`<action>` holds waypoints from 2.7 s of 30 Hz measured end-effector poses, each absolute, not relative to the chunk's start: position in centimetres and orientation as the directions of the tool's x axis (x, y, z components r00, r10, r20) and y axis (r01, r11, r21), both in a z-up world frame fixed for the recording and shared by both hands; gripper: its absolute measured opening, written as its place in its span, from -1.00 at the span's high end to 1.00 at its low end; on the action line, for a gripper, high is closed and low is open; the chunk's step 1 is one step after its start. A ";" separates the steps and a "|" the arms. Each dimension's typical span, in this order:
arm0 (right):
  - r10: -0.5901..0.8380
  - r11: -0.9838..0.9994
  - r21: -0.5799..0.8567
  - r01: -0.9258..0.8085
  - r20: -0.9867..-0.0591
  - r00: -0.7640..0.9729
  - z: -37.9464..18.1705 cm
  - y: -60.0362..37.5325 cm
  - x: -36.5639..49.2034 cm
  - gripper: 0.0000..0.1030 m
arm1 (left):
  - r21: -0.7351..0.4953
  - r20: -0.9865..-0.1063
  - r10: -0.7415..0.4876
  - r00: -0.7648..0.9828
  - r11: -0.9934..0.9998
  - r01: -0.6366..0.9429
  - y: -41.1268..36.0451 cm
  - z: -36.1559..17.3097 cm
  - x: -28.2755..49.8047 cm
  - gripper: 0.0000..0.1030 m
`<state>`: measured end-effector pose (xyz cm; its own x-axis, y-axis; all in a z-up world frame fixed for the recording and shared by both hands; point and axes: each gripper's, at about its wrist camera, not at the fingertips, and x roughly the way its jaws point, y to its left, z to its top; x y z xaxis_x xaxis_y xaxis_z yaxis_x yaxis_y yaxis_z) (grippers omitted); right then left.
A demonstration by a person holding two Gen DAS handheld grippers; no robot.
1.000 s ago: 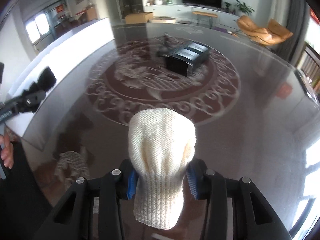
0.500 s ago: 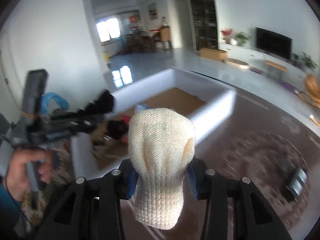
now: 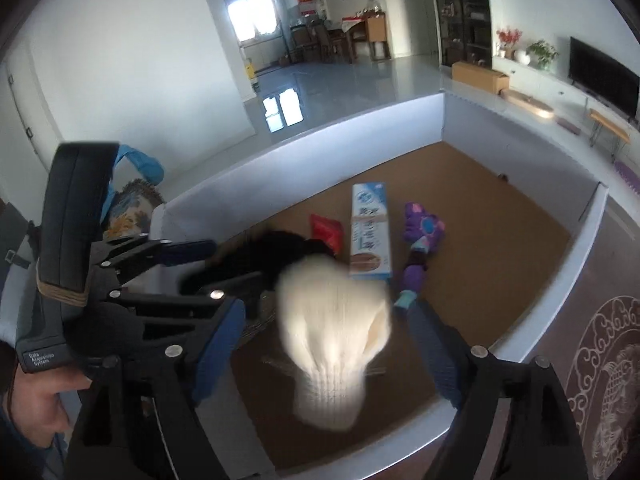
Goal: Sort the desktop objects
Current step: 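Carry the cream knitted item and black glove into the bin and open both tools, then move both empty tools back over the table, then grasp the black printed soap box with the right tool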
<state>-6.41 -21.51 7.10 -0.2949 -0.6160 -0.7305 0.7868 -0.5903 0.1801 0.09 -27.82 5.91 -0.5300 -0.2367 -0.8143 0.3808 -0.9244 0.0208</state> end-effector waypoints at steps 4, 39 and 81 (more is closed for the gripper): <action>-0.662 -0.607 0.204 0.768 -0.664 -0.348 8.8 -18.3 -6.3 -0.78 | 0.036 -0.778 -0.267 -0.569 -0.923 0.384 -26.9 7.1 0.9 -0.57; -0.057 -0.993 -0.019 0.115 -0.785 -0.616 -2.7 23.1 -5.2 -0.95 | 0.139 -0.769 -0.075 -0.635 -0.989 -0.052 5.4 0.6 -6.5 -0.98; -0.040 -0.999 0.031 0.025 -0.797 -0.602 -3.1 19.9 -21.8 -0.27 | 0.006 -0.818 0.006 -0.575 -1.000 -0.020 3.3 -3.2 -9.7 -1.00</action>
<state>-21.83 19.90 -3.06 -0.6022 -0.0401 -0.7974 0.0252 -0.9992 0.0312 -9.69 3.32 -3.20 -0.5748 0.0061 -0.8183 -0.0198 -0.9998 0.0064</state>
